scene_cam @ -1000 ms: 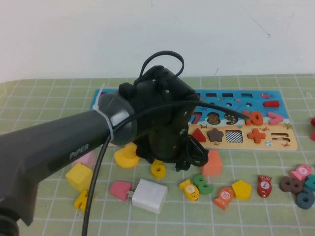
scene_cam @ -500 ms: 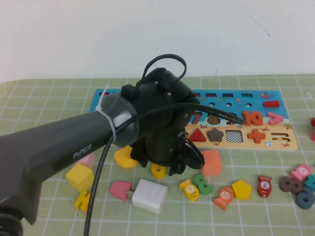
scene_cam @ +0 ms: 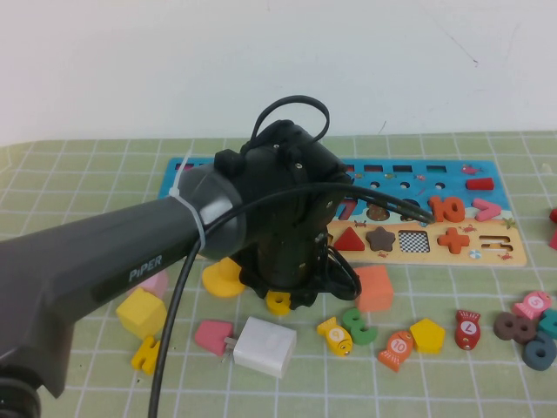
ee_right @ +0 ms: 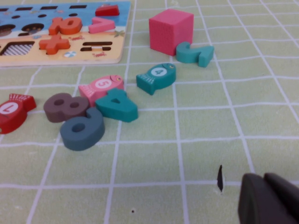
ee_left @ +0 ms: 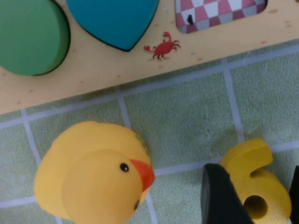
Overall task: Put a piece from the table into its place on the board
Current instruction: Pick up the "number 6", then place the "number 6" into the hole of the number 6
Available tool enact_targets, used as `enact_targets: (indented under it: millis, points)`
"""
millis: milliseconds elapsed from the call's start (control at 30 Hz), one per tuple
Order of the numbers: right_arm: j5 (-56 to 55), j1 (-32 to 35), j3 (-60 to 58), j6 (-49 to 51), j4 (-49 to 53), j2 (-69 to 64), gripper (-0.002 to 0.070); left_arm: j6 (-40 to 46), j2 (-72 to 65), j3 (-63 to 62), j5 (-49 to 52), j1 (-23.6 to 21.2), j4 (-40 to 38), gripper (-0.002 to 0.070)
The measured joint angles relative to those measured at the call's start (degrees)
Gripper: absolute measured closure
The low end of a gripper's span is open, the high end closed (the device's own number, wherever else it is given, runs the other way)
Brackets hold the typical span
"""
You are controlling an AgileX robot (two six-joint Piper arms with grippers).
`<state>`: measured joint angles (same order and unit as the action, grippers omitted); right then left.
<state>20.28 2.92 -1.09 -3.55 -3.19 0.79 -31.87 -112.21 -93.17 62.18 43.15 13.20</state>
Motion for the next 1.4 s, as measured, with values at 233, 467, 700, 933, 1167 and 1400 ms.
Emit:
enact_targets:
  millis: [233,467,700,933,1167,1400]
  points:
    - [0.0,0.0,0.0,0.0,0.0,0.0,0.0679,0.0,0.0,-5.7,0.5,0.0,-0.1,0.0412]
    - [0.0,0.0,0.0,0.0,0.0,0.0,0.0679,-0.1,0.0,-10.1,-4.7,0.1,1.3,0.0412]
    - [0.0,0.0,0.0,0.0,0.0,0.0,0.0679,-1.0,-1.8,-10.2,-13.2,0.2,7.8,0.0412]
    - [0.0,0.0,0.0,0.0,0.0,0.0,0.0679,-4.5,-4.0,-10.2,-22.2,0.2,13.5,0.0412]
    - [0.0,0.0,0.0,0.0,0.0,0.0,0.0679,-5.6,-6.9,-10.2,-23.8,-2.1,13.6,0.0412]
    - [0.0,0.0,0.0,0.0,0.0,0.0,0.0679,-4.4,-7.9,-10.2,-24.0,-4.9,13.1,0.0412]
